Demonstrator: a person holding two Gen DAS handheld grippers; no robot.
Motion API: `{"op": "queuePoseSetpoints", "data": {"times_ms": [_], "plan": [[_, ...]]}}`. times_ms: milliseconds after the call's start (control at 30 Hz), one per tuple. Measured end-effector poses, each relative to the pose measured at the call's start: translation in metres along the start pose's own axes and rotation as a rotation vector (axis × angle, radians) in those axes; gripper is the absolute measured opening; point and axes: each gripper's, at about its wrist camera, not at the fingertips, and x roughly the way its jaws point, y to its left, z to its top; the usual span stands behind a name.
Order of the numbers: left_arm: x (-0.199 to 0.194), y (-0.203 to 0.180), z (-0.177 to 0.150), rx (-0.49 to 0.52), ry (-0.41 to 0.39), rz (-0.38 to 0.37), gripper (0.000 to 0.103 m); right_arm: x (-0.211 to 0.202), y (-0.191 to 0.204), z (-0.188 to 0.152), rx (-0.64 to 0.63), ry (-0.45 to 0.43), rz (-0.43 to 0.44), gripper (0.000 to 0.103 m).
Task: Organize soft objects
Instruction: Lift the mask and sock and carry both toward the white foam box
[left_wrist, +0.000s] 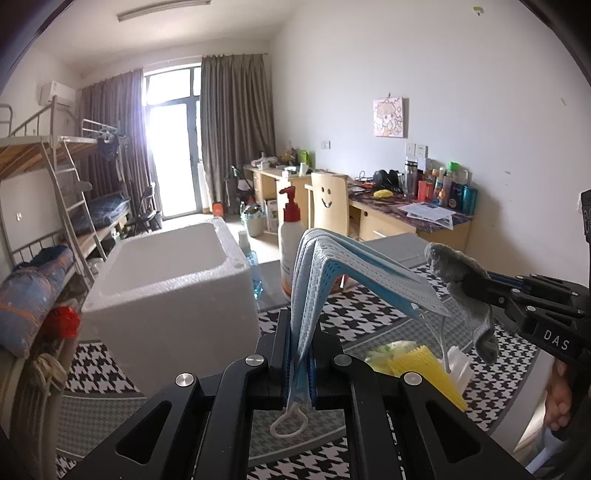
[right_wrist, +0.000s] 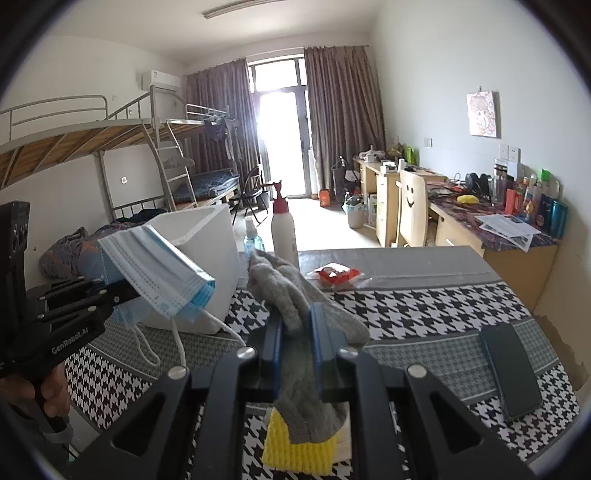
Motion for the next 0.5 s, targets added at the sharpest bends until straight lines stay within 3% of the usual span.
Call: {"op": "queuePoseSetpoints", "data": {"times_ms": [333, 500], "plan": [[0.007, 0.007, 0.018, -0.017, -0.005, -0.013, 0.008, 0.008, -0.001, 0.02, 0.013, -0.018, 0.01, 0.017], [0.01, 0.008, 0.027, -0.013, -0.016, 0.016, 0.008, 0.007, 0.002, 0.027, 0.005, -0.035, 0.003, 0.017]]}}
